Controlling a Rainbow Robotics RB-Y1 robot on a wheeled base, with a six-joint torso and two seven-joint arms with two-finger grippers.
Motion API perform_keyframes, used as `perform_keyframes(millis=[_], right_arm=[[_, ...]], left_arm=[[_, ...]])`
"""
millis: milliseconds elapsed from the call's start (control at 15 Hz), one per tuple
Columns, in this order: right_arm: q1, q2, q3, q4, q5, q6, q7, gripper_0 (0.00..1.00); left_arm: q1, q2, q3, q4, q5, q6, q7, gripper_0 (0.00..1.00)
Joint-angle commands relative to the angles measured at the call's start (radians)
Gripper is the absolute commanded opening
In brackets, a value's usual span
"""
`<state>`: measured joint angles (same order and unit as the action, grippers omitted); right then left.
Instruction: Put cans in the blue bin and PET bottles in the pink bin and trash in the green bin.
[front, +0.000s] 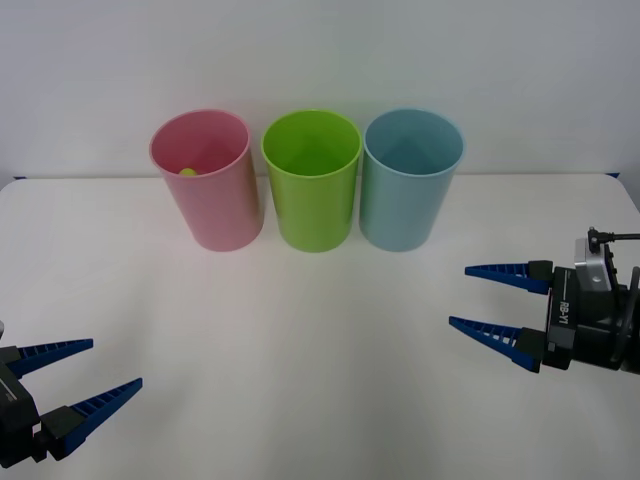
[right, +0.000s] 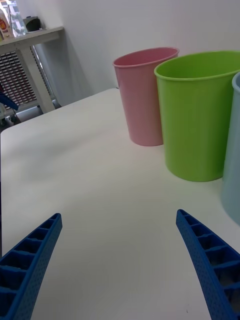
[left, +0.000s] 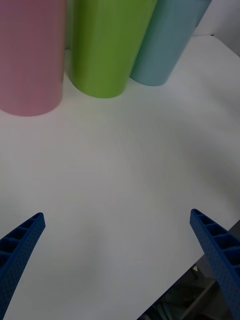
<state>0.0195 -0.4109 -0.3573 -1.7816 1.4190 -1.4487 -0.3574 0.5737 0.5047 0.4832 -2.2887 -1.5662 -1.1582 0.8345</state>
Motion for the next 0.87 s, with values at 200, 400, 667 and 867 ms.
perform_keyframes(millis=[200, 400, 667, 867], right_arm=[[-0.004, -0.011, -0.055, 0.099, -0.06, -0.076, 0.103, 0.78], [0.007, -0.051, -0.057, 0.1, -0.058, -0.081, 0.101, 0.78], [0.013, -0.062, -0.057, 0.1, -0.058, -0.085, 0.094, 0.78], [0.013, -0.062, -0.057, 0.1, -0.058, -0.085, 0.094, 0.78]], left_arm=[[0.0, 0.0, 0.0, 0.0, 0.0, 0.0, 0.0, 1.0], [0.0, 0.0, 0.0, 0.0, 0.0, 0.0, 0.0, 1.0], [0.0, 0.0, 0.0, 0.0, 0.0, 0.0, 0.0, 1.0], [0.0, 0.0, 0.0, 0.0, 0.0, 0.0, 0.0, 1.0]])
